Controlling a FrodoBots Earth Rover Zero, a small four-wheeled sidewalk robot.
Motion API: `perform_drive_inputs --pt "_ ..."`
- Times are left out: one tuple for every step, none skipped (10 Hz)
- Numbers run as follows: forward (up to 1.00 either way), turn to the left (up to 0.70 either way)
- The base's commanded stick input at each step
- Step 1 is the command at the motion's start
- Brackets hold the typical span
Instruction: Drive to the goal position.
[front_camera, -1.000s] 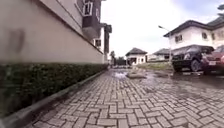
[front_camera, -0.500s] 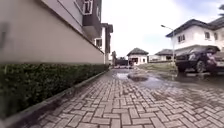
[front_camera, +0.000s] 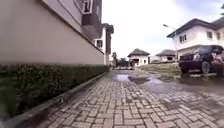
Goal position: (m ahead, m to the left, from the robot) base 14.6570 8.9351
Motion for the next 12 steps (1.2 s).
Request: perform_drive_inputs --pt "0.69 0.27" --pt "0.69 0.32" --pt "0.69 0.29" --pt "0.69 0.10" --pt "0.69 0.03" --pt "0.69 0.03" --pt "0.69 0.03" --pt "0.69 0.03" --pt "0.69 0.03" --pt "0.69 0.03" --pt "0.69 0.03" --pt "0.69 0.03"
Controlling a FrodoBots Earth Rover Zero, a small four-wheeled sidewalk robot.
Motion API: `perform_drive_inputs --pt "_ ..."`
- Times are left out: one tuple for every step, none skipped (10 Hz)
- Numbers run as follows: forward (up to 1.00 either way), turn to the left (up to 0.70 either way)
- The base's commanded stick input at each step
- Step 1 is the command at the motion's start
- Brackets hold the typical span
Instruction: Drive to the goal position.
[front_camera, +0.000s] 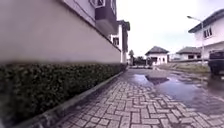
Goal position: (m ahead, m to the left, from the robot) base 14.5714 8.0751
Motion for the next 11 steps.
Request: perform_drive_inputs --pt "0.69 0.03" --pt "0.69 0.03" --pt "0.69 0.03" --pt "0.69 0.03" --pt "0.69 0.03" --pt "0.69 0.03" --pt "0.69 -0.15" --pt "0.69 -0.18" --pt "0.69 0.01" --pt "0.69 -0.17" --pt "0.69 -0.29"
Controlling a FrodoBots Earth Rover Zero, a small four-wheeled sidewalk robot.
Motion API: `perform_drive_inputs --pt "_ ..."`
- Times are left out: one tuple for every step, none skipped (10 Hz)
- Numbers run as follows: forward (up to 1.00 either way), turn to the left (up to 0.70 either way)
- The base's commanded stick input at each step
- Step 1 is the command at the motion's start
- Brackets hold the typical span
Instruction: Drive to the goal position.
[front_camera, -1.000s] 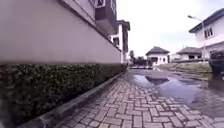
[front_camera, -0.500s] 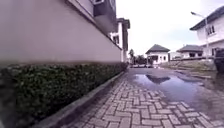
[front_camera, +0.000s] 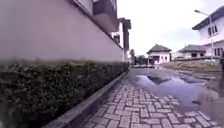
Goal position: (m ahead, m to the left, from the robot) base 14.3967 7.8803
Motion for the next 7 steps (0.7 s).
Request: perform_drive_inputs --pt "0.69 -0.14" --pt "0.69 -0.17" --pt "0.69 -0.29" --pt "0.69 -0.22" --pt "0.69 0.02" --pt "0.69 0.03" --pt "0.69 0.03"
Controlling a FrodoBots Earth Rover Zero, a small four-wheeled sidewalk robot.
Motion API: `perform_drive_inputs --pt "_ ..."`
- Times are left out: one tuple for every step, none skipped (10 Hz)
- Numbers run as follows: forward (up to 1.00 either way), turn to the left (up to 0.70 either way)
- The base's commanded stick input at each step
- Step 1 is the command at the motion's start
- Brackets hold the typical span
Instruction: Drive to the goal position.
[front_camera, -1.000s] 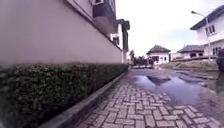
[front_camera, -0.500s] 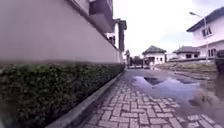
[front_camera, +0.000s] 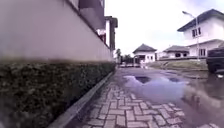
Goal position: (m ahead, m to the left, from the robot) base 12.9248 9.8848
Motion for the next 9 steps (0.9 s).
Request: perform_drive_inputs --pt "0.69 0.03" --pt "0.69 0.03" --pt "0.69 0.03" --pt "0.69 0.03" --pt "0.69 0.03" --pt "0.69 0.03" --pt "0.69 0.03" --pt "0.69 0.03" --pt "0.69 0.03"
